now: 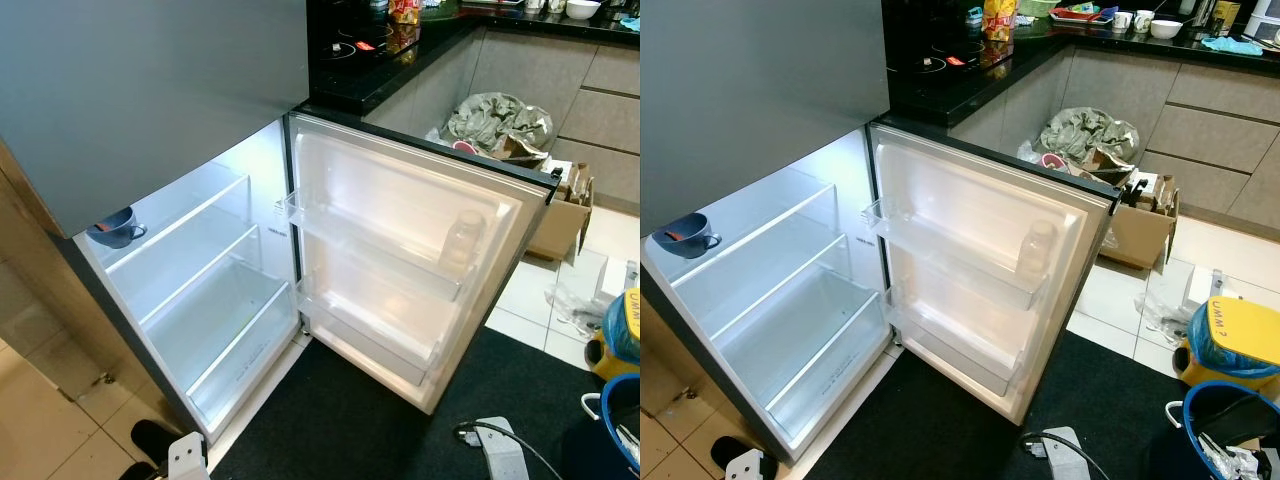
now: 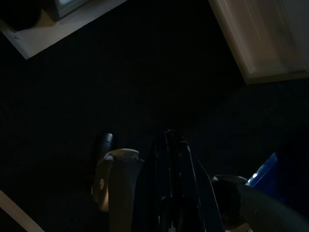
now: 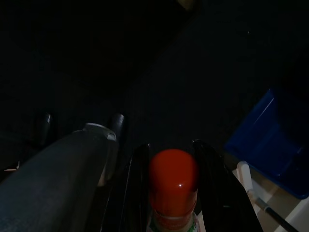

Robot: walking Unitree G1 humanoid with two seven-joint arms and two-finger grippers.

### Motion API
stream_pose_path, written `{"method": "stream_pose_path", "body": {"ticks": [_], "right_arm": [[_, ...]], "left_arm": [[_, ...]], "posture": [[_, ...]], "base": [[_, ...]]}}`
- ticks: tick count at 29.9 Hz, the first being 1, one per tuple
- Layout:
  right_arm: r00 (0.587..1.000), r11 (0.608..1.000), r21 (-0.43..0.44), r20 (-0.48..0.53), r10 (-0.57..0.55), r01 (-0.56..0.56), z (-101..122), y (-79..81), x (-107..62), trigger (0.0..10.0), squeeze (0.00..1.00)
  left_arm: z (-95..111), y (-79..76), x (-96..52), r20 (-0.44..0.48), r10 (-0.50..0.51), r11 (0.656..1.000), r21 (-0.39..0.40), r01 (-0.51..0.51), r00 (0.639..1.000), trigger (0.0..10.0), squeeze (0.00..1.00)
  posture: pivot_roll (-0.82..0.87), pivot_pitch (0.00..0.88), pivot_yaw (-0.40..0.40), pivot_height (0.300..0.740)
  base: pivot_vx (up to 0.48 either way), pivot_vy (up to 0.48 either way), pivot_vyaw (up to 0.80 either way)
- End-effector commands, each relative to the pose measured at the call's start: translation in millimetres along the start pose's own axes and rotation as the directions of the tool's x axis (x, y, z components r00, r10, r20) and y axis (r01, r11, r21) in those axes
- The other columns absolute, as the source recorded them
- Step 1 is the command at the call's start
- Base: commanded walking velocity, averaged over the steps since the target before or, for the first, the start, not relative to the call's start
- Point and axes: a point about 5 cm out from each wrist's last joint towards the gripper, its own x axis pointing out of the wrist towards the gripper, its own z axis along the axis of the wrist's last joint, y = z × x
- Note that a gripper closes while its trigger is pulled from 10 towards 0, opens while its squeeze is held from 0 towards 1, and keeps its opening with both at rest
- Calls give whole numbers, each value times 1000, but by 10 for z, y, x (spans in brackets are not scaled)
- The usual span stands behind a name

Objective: Restocking fridge

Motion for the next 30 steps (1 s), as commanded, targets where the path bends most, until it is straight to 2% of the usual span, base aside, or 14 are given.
{"method": "stream_pose_path", "body": {"ticks": [1,9,30], "right_arm": [[1000,1000,17,-18,-12,12,-49,-20,-8,10000,0],[999,1000,17,-24,-22,22,-69,-40,-14,10000,0],[999,999,32,-28,-38,39,-87,-77,-23,10000,0]], "left_arm": [[-61,-24,-1,-25,-10,1000,12,10,1000,10000,0],[-71,-27,-3,-32,-16,1000,19,16,999,10000,0],[-63,-29,-1,-40,-26,999,34,27,999,10000,0]], "posture": [[0,0,-7,740],[-3,0,-5,740],[-7,0,-2,740]], "base": [[244,0,0],[253,0,0],[386,0,0]]}}
